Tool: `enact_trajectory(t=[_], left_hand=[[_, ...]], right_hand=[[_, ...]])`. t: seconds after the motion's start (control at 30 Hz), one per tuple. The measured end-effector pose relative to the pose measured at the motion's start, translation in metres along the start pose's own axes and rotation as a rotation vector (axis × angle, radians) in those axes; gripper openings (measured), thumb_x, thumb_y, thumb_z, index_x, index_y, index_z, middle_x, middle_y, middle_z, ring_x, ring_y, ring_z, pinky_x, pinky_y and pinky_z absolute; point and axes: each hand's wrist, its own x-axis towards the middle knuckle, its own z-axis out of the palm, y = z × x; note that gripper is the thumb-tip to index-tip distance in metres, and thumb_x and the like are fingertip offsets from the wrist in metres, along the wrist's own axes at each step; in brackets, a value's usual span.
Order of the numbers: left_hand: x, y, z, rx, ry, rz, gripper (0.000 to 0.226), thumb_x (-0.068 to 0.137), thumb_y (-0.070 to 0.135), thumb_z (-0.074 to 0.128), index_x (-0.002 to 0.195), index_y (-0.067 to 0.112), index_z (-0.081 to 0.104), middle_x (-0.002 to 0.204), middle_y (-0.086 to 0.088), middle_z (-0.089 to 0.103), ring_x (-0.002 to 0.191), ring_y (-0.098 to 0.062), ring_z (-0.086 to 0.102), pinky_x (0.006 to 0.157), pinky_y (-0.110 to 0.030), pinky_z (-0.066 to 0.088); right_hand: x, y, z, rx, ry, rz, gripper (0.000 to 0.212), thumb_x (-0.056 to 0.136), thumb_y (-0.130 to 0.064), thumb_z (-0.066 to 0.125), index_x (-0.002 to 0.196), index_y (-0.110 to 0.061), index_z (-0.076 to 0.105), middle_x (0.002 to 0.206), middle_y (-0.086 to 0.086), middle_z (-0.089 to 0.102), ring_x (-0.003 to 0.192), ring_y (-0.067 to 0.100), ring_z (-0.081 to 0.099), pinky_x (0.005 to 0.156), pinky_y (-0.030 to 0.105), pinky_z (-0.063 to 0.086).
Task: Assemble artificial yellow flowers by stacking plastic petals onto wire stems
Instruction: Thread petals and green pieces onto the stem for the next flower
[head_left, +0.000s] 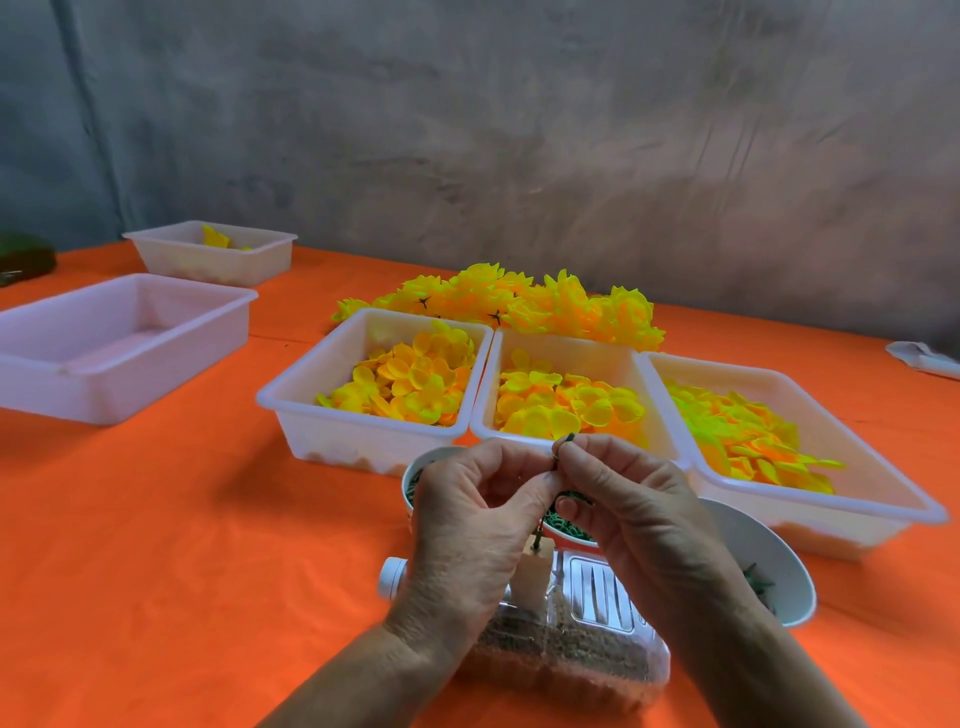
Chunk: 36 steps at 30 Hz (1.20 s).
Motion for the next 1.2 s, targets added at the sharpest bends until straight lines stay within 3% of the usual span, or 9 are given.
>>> enact_trajectory(t=[0.17,0.33,0.5,0.9,1.07,1.2], left_hand=[[-0.001,0.0,0.0,0.01,-0.005,0.004,0.018,0.065,0.028,0.074,0.079,0.017,0.074,0.077,-0.002,0.074,0.072,-0.016,0.071,0.066,-0.024,0.056],[0.0,0.0,0.0,0.021,-0.005,0.016,0.006,0.071,0.015,0.077,0.072,0.02,0.074,0.073,0.0,0.074,0.067,-0.009,0.07,0.061,-0.015,0.052],[0.0,0.0,0.001,-0.021,0.007,0.009,0.011,0.061,0.027,0.075,0.071,0.021,0.074,0.07,-0.002,0.073,0.063,-0.008,0.068,0.06,-0.016,0.051],[-0.001,0.001,-0.002,0.016,-0.025,0.019,0.006,0.073,0.01,0.077,0.075,0.015,0.074,0.073,-0.002,0.074,0.068,-0.011,0.07,0.063,-0.018,0.053],[-0.001,0.002,-0.002,0.012,-0.04,0.01,0.017,0.066,0.031,0.074,0.075,0.016,0.074,0.073,-0.002,0.074,0.069,-0.014,0.071,0.064,-0.02,0.054],[-0.001,0.001,-0.002,0.011,-0.041,0.008,0.021,0.066,0.035,0.075,0.078,0.017,0.074,0.072,-0.004,0.073,0.069,-0.017,0.07,0.064,-0.025,0.054]], right_hand=[[0.001,0.0,0.0,0.001,0.009,-0.002,0.011,0.058,-0.024,0.073,0.065,-0.015,0.073,0.066,0.003,0.066,0.061,0.011,0.059,0.055,0.017,0.049],[0.004,0.004,-0.002,0.062,0.011,0.052,0.017,0.055,-0.026,0.077,0.066,-0.015,0.073,0.07,0.005,0.067,0.068,0.015,0.061,0.063,0.025,0.048],[0.005,0.007,-0.004,0.059,-0.022,0.041,0.049,0.036,-0.043,0.093,0.07,-0.015,0.072,0.072,0.004,0.067,0.065,0.011,0.061,0.059,0.021,0.05],[0.003,0.004,-0.006,-0.021,-0.062,-0.021,0.045,0.045,-0.044,0.09,0.073,-0.014,0.072,0.073,0.005,0.067,0.069,0.014,0.061,0.063,0.022,0.051],[-0.002,-0.002,-0.005,-0.309,-0.042,-0.264,0.014,0.071,-0.026,0.073,0.077,-0.014,0.072,0.07,0.002,0.067,0.067,0.011,0.061,0.061,0.019,0.05],[-0.003,-0.004,-0.003,-0.554,-0.004,-0.487,0.018,0.073,-0.035,0.068,0.08,-0.018,0.069,0.076,0.002,0.067,0.071,0.012,0.064,0.064,0.021,0.051]])
